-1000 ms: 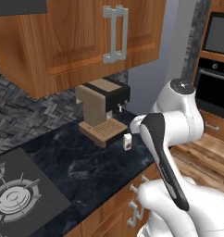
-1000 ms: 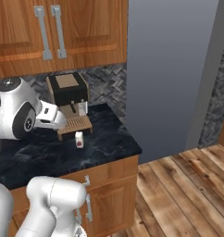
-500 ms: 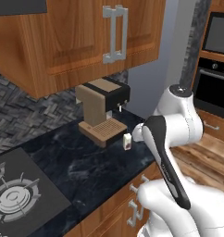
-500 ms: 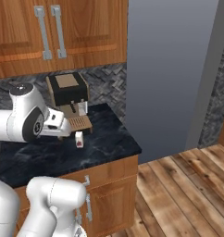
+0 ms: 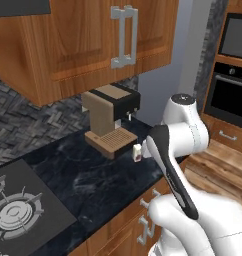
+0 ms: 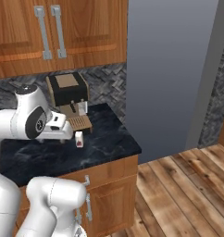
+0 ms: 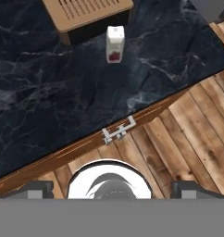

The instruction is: Move the drinks to the dining counter.

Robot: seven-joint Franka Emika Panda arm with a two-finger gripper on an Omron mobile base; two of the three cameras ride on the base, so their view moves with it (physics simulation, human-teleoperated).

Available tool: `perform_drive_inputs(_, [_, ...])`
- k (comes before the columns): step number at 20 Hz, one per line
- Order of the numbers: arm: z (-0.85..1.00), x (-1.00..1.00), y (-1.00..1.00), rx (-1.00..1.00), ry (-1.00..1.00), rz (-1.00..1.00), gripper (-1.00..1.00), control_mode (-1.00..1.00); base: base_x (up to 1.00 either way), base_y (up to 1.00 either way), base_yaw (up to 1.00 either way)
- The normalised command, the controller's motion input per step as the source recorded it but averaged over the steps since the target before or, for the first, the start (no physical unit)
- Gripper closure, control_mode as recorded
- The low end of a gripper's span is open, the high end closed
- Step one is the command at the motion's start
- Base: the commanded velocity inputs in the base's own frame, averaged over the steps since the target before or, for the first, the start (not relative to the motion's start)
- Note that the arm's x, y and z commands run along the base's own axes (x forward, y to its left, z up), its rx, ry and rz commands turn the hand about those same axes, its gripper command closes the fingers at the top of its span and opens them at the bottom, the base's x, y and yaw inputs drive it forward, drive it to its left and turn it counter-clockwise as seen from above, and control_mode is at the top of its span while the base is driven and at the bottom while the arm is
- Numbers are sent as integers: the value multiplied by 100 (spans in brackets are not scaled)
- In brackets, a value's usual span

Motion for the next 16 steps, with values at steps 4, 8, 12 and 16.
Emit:
perform_drive_inputs(4, [-7,6,-1,0,6,0,-100,-100,0,0,0])
perform_drive_inputs(8, [-5,5,0,0,2,1,-100,-100,0,0,0])
perform_drive_inputs(12, [-1,20,0,0,0,0,-100,-100,0,0,0])
perform_drive_inputs(16, [-4,32,0,-2,0,0,-100,-100,0,0,0])
